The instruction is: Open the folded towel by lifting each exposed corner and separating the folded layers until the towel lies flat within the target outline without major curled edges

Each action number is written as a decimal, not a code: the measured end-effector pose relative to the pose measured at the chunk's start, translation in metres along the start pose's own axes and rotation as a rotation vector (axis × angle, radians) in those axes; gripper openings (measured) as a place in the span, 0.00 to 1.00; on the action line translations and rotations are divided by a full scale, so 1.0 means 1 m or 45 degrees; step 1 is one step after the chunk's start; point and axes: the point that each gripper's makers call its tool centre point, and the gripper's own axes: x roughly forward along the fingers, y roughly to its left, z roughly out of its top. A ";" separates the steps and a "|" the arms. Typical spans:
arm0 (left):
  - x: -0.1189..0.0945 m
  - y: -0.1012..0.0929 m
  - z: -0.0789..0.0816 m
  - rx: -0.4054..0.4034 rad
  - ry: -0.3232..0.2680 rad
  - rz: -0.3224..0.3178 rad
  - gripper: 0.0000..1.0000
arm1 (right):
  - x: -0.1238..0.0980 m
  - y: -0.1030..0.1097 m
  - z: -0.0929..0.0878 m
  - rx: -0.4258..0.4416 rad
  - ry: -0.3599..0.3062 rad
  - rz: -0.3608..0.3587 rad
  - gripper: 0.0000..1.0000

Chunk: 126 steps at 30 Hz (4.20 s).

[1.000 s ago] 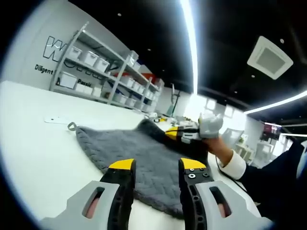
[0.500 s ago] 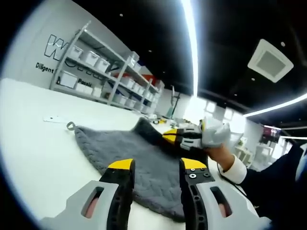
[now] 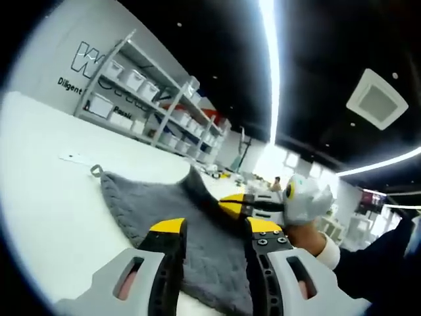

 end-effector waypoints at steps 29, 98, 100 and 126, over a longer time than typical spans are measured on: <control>0.011 0.001 -0.009 -0.154 0.021 0.035 0.33 | -0.010 0.061 0.052 -0.074 -0.190 0.137 0.00; -0.024 0.042 0.010 -0.256 -0.001 0.155 0.02 | -0.033 0.109 0.092 -0.080 -0.425 0.411 0.23; -0.027 0.045 0.013 -0.248 -0.012 0.167 0.02 | -0.039 0.110 0.098 0.003 -0.468 0.477 0.22; -0.039 0.066 0.021 -0.116 0.000 0.256 0.02 | -0.019 0.043 0.014 0.598 -0.138 0.617 0.19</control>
